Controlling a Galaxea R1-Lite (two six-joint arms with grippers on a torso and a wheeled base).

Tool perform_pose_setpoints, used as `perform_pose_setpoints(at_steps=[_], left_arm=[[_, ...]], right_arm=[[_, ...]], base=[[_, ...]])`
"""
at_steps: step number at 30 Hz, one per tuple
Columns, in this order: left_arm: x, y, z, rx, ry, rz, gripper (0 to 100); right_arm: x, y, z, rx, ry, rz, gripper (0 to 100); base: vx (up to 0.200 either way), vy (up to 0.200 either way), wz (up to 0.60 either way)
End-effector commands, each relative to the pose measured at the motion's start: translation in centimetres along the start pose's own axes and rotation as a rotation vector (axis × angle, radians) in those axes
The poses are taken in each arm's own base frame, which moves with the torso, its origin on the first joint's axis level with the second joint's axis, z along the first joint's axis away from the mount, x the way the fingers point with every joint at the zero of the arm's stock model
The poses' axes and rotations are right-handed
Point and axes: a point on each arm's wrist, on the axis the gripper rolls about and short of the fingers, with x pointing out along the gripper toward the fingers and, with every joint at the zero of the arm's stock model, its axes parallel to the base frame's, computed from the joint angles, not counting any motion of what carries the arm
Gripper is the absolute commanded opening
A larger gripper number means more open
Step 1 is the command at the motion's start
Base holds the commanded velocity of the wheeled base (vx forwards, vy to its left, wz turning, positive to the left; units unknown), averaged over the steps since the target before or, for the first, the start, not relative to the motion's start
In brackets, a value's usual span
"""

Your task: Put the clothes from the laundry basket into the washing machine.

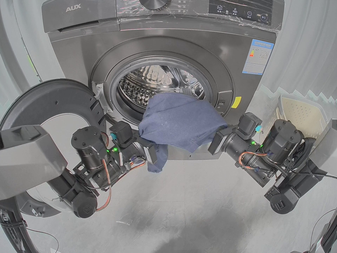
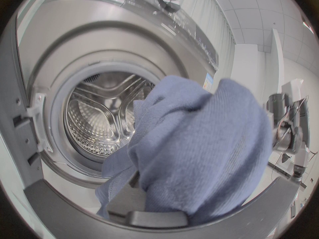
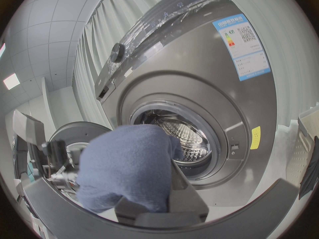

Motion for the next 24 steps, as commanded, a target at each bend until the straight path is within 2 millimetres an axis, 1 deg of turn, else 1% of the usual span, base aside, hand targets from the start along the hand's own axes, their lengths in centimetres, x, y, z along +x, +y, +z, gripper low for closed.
perform_pose_setpoints(at_steps=[1,6,8,11,14,15,19,20,22,24], left_arm=[[-3.3,-1.0,4.4,0.011,-0.079,-0.019,0],[-5.0,-1.2,4.7,0.0,-0.061,-0.025,0],[-5.3,-1.3,4.7,0.001,-0.056,-0.032,0],[-5.6,-1.4,5.3,0.002,-0.074,-0.035,0],[-5.5,-1.4,5.5,0.002,-0.083,-0.036,0],[-5.5,-1.4,5.5,0.002,-0.085,-0.032,0],[-5.8,-1.0,5.4,0.003,-0.075,-0.019,0],[-5.8,-1.0,5.4,0.003,-0.075,-0.019,0],[-6.4,-1.1,5.5,0.003,-0.072,-0.02,0],[-6.7,-1.2,5.7,0.011,-0.074,-0.02,0]], right_arm=[[0.3,-0.2,-2.1,0.004,0.056,-0.006,0],[-0.4,0.9,-2.8,0.005,0.092,0.029,0],[-0.7,1.4,-2.7,0.009,0.097,0.042,0],[-1.1,1.9,-1.8,0.016,0.077,0.06,0],[-1.2,2.2,-1.6,0.021,0.073,0.069,0],[-1.5,2.3,-1.7,0.021,0.081,0.072,100],[-2.8,2.8,-1.3,0.021,0.1,0.092,100],[-2.9,2.8,-1.3,0.021,0.1,0.092,100],[-4.8,2.6,-1.3,0.002,0.151,0.128,100],[-6.6,2.3,-1.9,-0.027,0.216,0.162,100]], base=[[0.0,0.0,0.0],[0.0,0.0,0.0],[0.0,0.0,0.0],[0.0,0.0,0.0],[0.0,0.0,0.0],[0.0,0.0,0.0],[0.0,0.0,0.0],[0.0,0.0,0.0],[0.0,0.0,0.0],[0.0,0.0,0.0]])
